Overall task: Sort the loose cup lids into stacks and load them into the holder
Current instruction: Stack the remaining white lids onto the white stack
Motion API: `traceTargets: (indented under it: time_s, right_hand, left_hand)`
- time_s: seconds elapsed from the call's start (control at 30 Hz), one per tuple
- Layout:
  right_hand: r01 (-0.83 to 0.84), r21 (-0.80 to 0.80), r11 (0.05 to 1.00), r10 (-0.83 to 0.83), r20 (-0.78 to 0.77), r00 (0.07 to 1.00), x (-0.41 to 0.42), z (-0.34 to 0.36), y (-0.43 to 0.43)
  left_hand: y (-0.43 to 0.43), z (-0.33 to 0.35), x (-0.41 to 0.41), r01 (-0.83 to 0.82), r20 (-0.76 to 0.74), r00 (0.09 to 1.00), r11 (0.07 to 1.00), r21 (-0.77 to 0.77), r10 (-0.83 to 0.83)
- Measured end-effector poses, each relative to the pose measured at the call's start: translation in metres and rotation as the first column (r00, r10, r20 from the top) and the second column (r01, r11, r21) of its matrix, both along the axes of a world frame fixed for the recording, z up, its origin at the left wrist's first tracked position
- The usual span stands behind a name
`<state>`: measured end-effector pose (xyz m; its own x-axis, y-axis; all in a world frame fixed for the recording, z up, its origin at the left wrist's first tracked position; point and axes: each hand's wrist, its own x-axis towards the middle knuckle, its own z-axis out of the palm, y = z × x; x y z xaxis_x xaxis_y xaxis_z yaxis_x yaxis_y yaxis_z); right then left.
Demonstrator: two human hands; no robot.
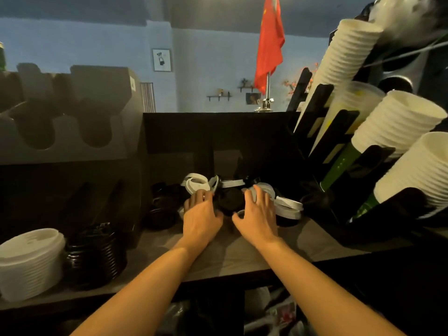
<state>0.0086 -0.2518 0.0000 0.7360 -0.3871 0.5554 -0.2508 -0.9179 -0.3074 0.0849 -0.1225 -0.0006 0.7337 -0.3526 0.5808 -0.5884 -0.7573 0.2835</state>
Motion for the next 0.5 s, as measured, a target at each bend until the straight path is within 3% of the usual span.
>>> traceTargets:
  time_s: [0.07, 0.13, 0.27, 0.4, 0.5]
  right_hand:
    - [0.029, -0.026, 0.999, -0.031, -0.09, 0.995, 0.013, -0.001, -0.004]
    - [0.032, -0.033, 0.999, -0.037, -0.171, 0.985, 0.021, -0.003, -0.007]
    - [-0.066, 0.1, 0.993, 0.083, -0.179, 0.98, 0.021, -0.002, -0.01]
    - [-0.214, 0.213, 0.953, 0.239, -0.1, 0.966, 0.013, 0.0, -0.012]
    - [-0.175, 0.226, 0.958, 0.2, -0.092, 0.975, 0.0, 0.001, -0.013]
  left_hand:
    - [-0.004, -0.004, 0.012, -0.04, -0.062, 0.997, 0.999, 0.035, 0.042]
    - [-0.006, -0.007, 0.021, -0.06, -0.218, 0.973, 0.995, 0.082, 0.077]
    - [0.0, -0.004, 0.024, 0.06, -0.397, 0.915, 0.996, -0.06, -0.078]
    - [0.004, 0.0, 0.013, 0.225, -0.347, 0.895, 0.955, -0.194, -0.281]
    - [0.01, 0.003, 0.013, 0.146, -0.245, 0.956, 0.987, -0.073, -0.159]
